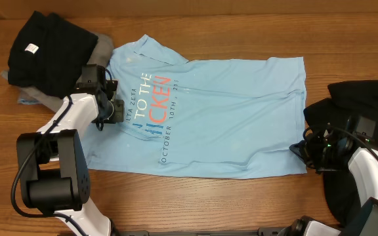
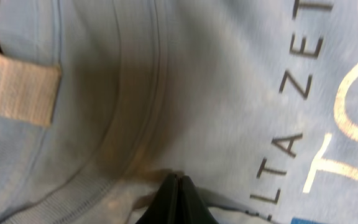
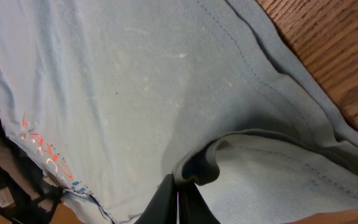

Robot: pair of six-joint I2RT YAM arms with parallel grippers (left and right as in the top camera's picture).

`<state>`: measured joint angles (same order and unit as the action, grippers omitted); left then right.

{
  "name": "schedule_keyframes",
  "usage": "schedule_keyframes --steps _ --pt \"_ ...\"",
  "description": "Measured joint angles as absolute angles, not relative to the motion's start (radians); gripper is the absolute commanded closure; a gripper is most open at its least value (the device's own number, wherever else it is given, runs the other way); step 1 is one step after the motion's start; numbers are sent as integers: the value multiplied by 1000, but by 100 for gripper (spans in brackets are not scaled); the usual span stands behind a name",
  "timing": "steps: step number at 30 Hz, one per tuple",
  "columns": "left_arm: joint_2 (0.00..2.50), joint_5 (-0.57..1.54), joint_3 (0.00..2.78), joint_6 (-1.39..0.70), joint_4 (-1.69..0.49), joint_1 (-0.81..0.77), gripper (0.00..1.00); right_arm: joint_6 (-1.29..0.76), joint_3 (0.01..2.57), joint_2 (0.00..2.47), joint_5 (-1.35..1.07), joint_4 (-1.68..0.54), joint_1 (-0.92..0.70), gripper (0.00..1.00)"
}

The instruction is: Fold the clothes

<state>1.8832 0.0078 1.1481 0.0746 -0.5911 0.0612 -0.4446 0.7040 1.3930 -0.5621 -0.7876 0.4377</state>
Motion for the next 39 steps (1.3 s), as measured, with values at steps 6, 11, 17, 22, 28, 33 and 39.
schedule_keyframes --steps 6,11,17,22,28,33,39 --pt "1883 8 1203 74 -736 61 96 -445 704 1393 -562 -775 438 96" --pt "1883 8 1304 74 -842 61 96 -445 704 1393 -562 -763 438 96" --pt "1883 8 1428 74 -977 70 96 -445 707 1393 -562 -760 438 96" --pt "1883 7 1549 74 -1057 74 96 -445 741 1393 -563 -743 438 96" --pt "1883 8 1669 74 -1090 74 96 -469 804 1393 -564 -706 438 96" --pt "1883 8 1689 78 -1134 74 82 -495 816 1393 -567 -706 438 96" --pt "1883 8 1568 47 -1087 74 68 -502 816 1393 -569 -719 438 96"
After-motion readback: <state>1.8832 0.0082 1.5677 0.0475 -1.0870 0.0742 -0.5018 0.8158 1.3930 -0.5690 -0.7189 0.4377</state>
